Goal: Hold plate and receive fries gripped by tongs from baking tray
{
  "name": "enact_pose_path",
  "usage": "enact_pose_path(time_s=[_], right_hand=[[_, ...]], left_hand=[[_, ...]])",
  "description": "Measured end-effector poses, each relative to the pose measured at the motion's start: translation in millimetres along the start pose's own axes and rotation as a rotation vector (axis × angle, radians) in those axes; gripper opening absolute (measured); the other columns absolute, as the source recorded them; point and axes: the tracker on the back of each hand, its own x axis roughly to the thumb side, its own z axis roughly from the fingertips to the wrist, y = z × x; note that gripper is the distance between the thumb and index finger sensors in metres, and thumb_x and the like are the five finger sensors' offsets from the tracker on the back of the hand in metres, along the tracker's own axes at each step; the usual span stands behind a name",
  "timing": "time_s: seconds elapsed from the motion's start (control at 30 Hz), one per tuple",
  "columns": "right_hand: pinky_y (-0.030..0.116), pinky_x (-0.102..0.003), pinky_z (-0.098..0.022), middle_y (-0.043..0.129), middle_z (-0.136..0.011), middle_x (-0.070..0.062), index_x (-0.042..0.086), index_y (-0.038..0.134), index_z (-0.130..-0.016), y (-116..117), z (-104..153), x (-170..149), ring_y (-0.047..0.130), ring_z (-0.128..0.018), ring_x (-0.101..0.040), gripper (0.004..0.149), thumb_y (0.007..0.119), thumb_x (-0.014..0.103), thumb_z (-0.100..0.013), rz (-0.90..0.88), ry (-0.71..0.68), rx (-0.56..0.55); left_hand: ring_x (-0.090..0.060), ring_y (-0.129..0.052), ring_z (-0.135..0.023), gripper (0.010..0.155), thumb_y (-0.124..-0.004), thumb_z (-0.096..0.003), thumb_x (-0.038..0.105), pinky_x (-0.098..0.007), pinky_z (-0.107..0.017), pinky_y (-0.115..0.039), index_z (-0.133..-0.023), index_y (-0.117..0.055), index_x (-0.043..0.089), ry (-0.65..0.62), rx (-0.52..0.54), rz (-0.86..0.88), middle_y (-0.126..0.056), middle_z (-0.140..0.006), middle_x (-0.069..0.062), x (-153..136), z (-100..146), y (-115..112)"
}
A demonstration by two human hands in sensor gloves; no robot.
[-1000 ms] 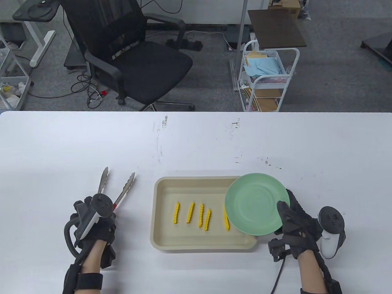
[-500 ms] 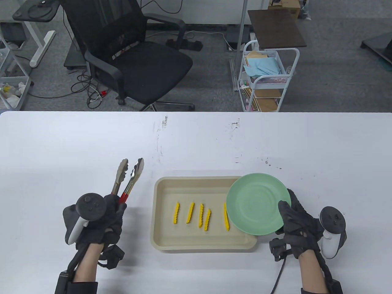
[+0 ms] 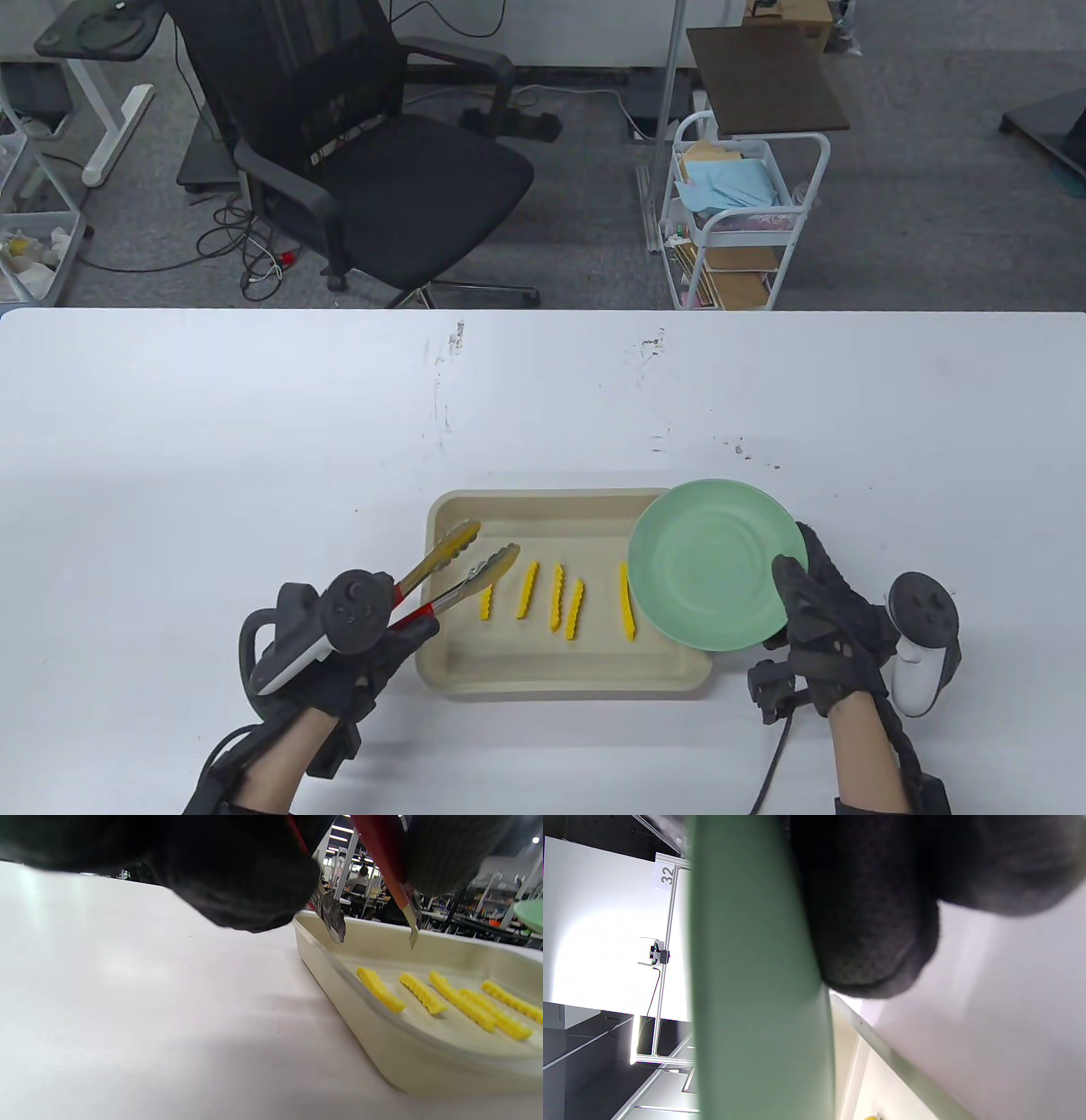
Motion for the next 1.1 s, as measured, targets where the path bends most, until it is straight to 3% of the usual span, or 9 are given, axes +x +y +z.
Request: enact_pose_path(time_s=[0.37,0.43,0.7,0.97,1.1], right_hand=[[0.089,-0.042,-0.019,0.086,-0.070,-0.011,0.018,0.051,-0.100,0,0,0,0.106,-0.023,-0.023,0.060,0.070,0.038,-0.046,-0.003,0.002,0.012],[0.088,-0.042,-0.019,0.086,-0.070,-0.011,0.018,0.051,-0.100,0,0,0,0.106,-0.023,-0.023,0.060,0.070,0.038,-0.047,-0.002,0.002,0.012],[0.088,-0.042,-0.019,0.087,-0.070,-0.011,0.018,0.051,-0.099,0,-1,-1,0.106,-0.023,-0.023,0.060,0.070,0.037,-0.047,0.001,0.008,0.010],[0.089,-0.042,-0.018,0.088,-0.069,-0.012,0.016,0.052,-0.099,3,-1,-2,0.106,-0.022,-0.023,0.060,0.071,0.037,-0.046,0.011,0.023,0.027],[0.089,-0.042,-0.018,0.089,-0.068,-0.013,0.014,0.053,-0.098,7,-2,-3,0.107,-0.021,-0.023,0.060,0.071,0.036,-0.046,0.013,0.037,0.054]], left_hand=[[-0.010,-0.102,-0.021,0.072,-0.077,-0.0529,0.063,-0.047,-0.023,-0.086,-0.102,-0.074,0.010,0.090,0.008,-0.103,-0.101,-0.066,-0.007,23,5,-3],[-0.011,-0.103,-0.020,0.065,-0.078,-0.0538,0.058,-0.047,-0.021,-0.087,-0.099,-0.078,0.012,0.101,0.027,-0.078,-0.104,-0.063,-0.006,23,5,-3],[-0.010,-0.105,-0.019,0.062,-0.078,-0.0540,0.055,-0.046,-0.021,-0.088,-0.097,-0.081,0.011,0.083,0.066,-0.004,-0.107,-0.061,-0.007,21,0,10],[-0.011,-0.104,-0.019,0.061,-0.079,-0.0539,0.055,-0.047,-0.022,-0.087,-0.097,-0.081,0.011,-0.084,0.206,0.236,-0.106,-0.062,-0.008,64,1,40],[-0.011,-0.104,-0.020,0.061,-0.078,-0.0543,0.056,-0.046,-0.023,-0.087,-0.098,-0.080,0.013,-0.153,0.146,0.271,-0.106,-0.064,-0.007,94,-7,31]])
